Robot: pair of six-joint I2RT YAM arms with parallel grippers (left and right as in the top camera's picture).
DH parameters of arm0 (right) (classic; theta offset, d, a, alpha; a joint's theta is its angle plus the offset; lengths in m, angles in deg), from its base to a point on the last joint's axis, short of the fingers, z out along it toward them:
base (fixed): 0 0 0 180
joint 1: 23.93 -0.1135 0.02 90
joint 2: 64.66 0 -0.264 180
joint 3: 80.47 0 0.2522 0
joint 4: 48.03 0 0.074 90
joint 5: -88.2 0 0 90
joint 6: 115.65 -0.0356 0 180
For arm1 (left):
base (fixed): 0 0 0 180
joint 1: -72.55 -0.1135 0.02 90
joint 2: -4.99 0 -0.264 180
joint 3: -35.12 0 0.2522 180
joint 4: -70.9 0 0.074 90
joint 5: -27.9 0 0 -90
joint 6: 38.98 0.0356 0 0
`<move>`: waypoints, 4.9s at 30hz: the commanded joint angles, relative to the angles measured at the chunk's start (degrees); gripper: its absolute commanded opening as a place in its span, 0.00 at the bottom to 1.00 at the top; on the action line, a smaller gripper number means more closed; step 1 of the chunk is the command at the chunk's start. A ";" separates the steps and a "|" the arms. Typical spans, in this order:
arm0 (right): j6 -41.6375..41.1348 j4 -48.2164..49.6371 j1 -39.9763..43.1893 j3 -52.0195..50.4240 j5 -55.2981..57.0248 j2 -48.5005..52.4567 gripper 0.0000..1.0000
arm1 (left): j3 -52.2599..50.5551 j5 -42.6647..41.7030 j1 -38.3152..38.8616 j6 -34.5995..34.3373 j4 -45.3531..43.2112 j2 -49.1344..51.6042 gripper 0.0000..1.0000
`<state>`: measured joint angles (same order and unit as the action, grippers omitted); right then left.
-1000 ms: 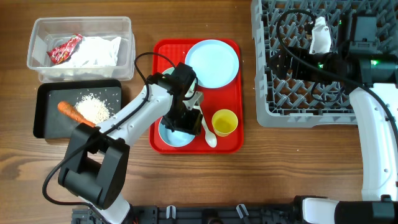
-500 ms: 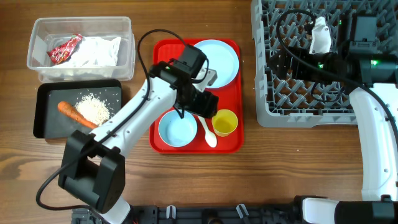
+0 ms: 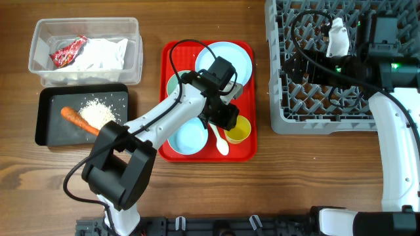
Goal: Sort waste into correct bins and load items into the dishwasher rack
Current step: 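Grasp the yellow cup with the left gripper and lift it, then hand the yellow cup from the left gripper to the right gripper, then carry the yellow cup with the right gripper into the dish rack and release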
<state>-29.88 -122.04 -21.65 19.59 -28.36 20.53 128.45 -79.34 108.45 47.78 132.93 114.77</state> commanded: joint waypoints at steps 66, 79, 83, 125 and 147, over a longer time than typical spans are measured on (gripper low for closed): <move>-1.97 26.75 -19.69 -0.55 -30.51 4.50 0.59 | 3.69 -72.98 -26.80 -6.69 -27.32 -8.81 0.04; -3.26 26.60 -18.53 -0.55 -30.49 4.48 0.45 | 3.69 -72.98 -26.80 -6.71 -27.26 -8.81 0.24; -3.48 26.12 -16.81 -0.55 -30.53 4.37 0.45 | 3.69 -72.98 -26.80 -6.69 -27.21 -8.81 0.25; -5.90 6.27 2.73 -0.26 -0.55 1.90 0.45 | 3.69 -29.86 -26.18 -6.62 -9.97 -8.79 0.39; -12.52 -8.68 2.69 4.24 19.47 1.90 0.46 | 2.78 -4.96 -25.51 -6.21 -2.10 -8.74 0.43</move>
<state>-40.87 -129.08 -19.00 22.00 -15.16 23.72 131.66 -87.03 82.68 41.04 130.39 106.24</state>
